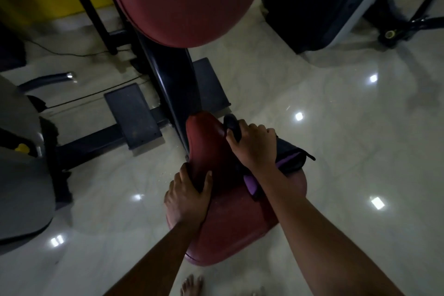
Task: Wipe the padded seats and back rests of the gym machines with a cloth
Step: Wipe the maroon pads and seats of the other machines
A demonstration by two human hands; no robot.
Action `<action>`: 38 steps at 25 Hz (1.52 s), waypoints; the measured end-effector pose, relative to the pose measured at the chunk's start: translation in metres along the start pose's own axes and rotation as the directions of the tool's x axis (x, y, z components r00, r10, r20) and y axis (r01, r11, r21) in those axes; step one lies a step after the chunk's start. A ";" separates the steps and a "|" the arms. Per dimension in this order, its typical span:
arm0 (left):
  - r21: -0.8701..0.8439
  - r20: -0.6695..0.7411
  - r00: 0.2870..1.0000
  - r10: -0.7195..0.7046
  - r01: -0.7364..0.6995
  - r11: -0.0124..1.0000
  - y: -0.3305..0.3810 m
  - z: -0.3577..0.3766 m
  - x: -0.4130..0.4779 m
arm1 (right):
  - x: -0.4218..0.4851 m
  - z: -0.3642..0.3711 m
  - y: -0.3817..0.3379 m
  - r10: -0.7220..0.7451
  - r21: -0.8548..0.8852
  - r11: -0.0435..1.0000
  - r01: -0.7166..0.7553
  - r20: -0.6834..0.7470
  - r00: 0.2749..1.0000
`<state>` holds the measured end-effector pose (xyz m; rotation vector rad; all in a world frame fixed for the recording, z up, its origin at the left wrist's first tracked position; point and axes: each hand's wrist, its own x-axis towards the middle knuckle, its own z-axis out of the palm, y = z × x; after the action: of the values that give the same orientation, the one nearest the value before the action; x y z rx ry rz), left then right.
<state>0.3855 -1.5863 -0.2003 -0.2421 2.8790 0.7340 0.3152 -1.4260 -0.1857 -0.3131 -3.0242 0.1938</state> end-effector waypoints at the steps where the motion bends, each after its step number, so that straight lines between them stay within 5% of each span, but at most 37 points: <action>1: -0.010 0.000 1.000 -0.003 0.003 1.000 0.000 -0.001 0.000 | -0.006 -0.001 0.012 0.001 -0.006 1.000 -0.001 0.008 1.000; 6: 0.012 -0.007 1.000 0.002 -0.002 1.000 0.000 0.000 0.000 | -0.026 -0.001 0.062 0.201 -0.012 0.979 -0.202 -0.045 0.978; 10: 0.015 -0.040 0.999 0.011 -0.011 1.000 -0.001 0.001 0.000 | -0.054 -0.005 0.081 0.525 0.126 0.843 -0.523 0.022 0.851; 14: 0.003 -0.020 1.000 0.006 -0.006 1.000 0.001 0.003 -0.001 | -0.104 0.000 0.070 0.829 0.462 0.437 -0.772 0.127 0.545; 16: -0.002 -0.006 1.000 0.001 -0.001 1.000 0.001 0.003 0.000 | -0.125 0.005 0.049 0.899 0.625 0.175 -0.761 0.213 0.382; 18: -0.015 -0.017 1.000 0.003 -0.004 1.000 -0.001 0.004 0.001 | -0.141 0.005 0.021 0.915 0.670 0.055 -0.740 0.263 0.305; 21: -0.044 -0.040 0.999 0.018 -0.020 0.999 -0.002 0.006 0.000 | -0.163 0.003 -0.021 0.918 0.653 0.046 -0.756 0.271 0.290; 27: -0.051 -0.019 1.000 0.003 -0.004 0.999 -0.005 0.008 0.003 | -0.199 0.012 -0.078 0.884 0.685 0.160 -0.711 0.221 0.412; 32: -0.054 -0.003 1.000 -0.009 0.009 0.999 -0.006 0.012 0.006 | -0.161 0.017 -0.018 0.940 0.687 0.082 -0.722 0.187 0.286; 38: -0.133 0.115 0.993 -0.022 0.038 0.990 -0.013 0.008 0.009 | -0.197 0.035 -0.100 0.969 0.705 0.071 -0.706 0.120 0.217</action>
<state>0.3805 -1.5952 -0.2146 -0.2514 2.7168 0.9077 0.4837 -1.5681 -0.2223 -1.8150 -1.6748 1.0601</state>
